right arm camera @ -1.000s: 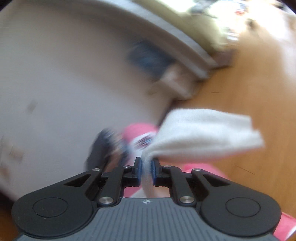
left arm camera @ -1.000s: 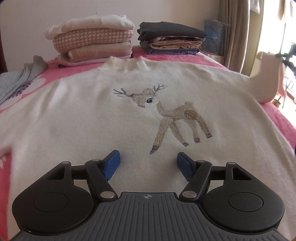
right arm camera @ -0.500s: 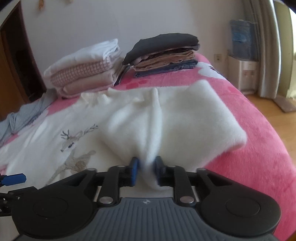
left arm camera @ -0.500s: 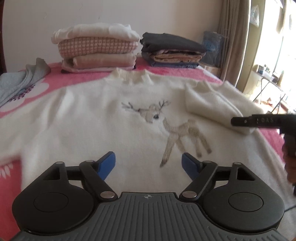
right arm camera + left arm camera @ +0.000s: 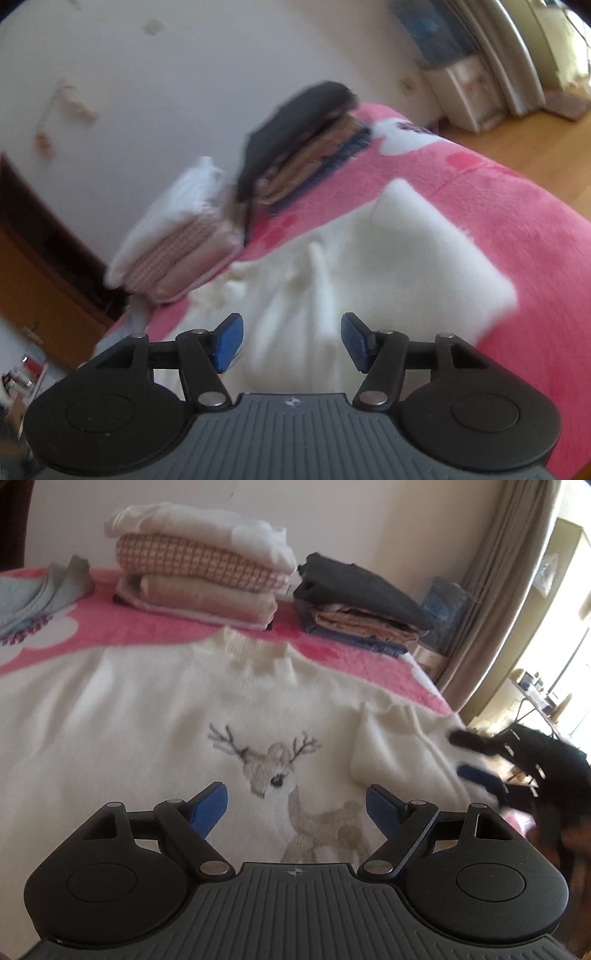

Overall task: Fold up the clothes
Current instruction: 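Carry the held side edge over the deer toward the sweater center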

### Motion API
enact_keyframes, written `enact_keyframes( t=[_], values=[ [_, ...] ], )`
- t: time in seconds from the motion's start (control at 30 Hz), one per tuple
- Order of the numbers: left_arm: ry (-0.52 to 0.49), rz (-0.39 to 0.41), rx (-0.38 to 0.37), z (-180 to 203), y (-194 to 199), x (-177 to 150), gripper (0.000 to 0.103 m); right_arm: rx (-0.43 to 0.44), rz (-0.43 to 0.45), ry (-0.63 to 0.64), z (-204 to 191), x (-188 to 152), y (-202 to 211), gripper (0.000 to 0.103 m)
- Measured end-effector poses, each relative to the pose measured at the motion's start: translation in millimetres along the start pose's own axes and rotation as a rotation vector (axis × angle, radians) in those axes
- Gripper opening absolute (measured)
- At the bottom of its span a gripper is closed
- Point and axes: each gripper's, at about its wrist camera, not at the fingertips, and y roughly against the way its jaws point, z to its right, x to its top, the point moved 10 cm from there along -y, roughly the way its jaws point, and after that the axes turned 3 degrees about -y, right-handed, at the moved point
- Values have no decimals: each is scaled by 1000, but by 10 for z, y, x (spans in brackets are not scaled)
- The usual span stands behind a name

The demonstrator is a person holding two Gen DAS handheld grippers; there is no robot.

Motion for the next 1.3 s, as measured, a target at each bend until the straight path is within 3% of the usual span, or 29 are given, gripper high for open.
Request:
enact_keyframes(
  t=[0.13, 0.2, 0.23, 0.27, 0.33, 0.6, 0.73, 0.8, 0.83, 0.93, 1.03, 1.1, 1.2, 1.3],
  values=[
    [13, -23, -1, -59, -21, -76, 88, -42, -103, 0, -3, 37, -486, 62],
    [12, -19, -7, -89, -3, -63, 100, -12, -109, 2, -70, 32, -557, 61],
    [16, -10, -17, -105, 14, -42, 101, 12, -112, -1, -117, 14, -551, 49],
    [25, -3, -30, -123, 28, -19, 101, 42, -116, 9, -183, -17, -525, 31],
    [64, -10, -63, -185, 42, 20, 101, 84, -112, 86, -358, -106, -395, 22],
    [452, -63, -238, -595, 54, -15, 100, 31, -139, 593, -773, -937, 2, 22],
    [491, -90, -281, -615, 32, -96, 99, -12, -156, 852, -949, -1361, 180, 25],
    [479, -103, -285, -600, 48, -142, 98, -27, -173, 919, -987, -1524, 263, 36],
    [470, -107, -289, -593, 67, -163, 97, -30, -188, 907, -970, -1574, 301, 45],
    [409, -102, -289, -550, 131, -211, 97, 23, -200, 720, -910, -1532, 518, 49],
    [314, -105, -280, -425, 153, -258, 89, 65, -203, 378, -661, -1333, 676, 55],
    [242, -116, -267, -312, 149, -301, 74, 78, -193, 102, -387, -1187, 719, 55],
    [143, -120, -244, -170, 154, -390, 67, 78, -166, -264, 51, -1088, 677, 55],
    [55, -110, -212, -57, 139, -476, 63, 103, -144, -402, 186, -1077, 648, 53]
  ],
)
